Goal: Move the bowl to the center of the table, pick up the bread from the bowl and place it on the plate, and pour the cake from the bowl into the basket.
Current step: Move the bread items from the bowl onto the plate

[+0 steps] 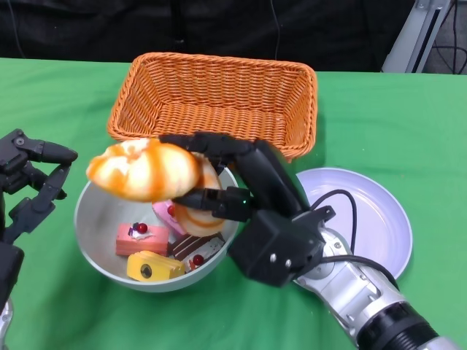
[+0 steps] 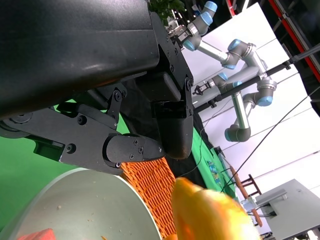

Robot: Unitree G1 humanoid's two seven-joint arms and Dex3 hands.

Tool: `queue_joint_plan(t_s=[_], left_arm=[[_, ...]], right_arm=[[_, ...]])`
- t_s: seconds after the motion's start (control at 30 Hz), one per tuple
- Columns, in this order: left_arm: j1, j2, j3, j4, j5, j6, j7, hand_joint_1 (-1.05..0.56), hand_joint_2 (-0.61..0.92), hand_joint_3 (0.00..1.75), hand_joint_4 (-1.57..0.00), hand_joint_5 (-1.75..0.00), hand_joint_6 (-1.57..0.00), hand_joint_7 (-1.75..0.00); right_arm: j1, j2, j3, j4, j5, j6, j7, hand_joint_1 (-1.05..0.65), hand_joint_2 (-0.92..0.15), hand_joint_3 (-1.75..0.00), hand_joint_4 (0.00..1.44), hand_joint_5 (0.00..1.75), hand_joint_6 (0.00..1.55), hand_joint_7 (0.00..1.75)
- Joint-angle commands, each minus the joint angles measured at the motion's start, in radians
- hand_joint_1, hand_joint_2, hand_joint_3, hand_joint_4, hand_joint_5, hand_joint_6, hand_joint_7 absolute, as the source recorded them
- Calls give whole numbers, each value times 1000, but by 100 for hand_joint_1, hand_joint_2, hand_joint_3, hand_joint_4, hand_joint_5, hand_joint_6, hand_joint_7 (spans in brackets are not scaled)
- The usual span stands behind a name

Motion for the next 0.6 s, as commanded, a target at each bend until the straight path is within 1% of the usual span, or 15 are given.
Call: queue_joint_plan(t_s=[0.03, 0.1, 0.33, 0.5, 0.6], left_arm=[[-12, 16, 5, 10, 4, -7, 17, -26, 92, 32, -82, -152, -83, -110], [-12, 15, 5, 10, 2, -4, 15, -26, 92, 32, -82, -152, -83, -110], [-13, 16, 3, 16, 5, -10, 16, -26, 92, 32, -82, -152, -82, -110], [-14, 19, 3, 23, 5, -15, 13, -26, 92, 32, -81, -152, -82, -110], [-13, 18, 3, 22, 7, -13, 15, -26, 92, 32, -81, -153, -83, -110]], right_arm=[[1, 15, -25, -31, 40, 42, 30, -28, -92, -7, 61, 151, 102, 42], [4, 20, -33, -41, 57, 58, 44, -27, -92, -7, 62, 156, 98, 49], [22, 52, -67, -85, 123, 125, 99, -28, -92, -7, 69, 173, 90, 66], [31, 69, -83, -111, 164, 159, 135, -27, -92, -8, 73, 175, 87, 72], [37, 80, -89, -132, 176, 198, 153, -28, -92, -7, 72, 175, 85, 79]])
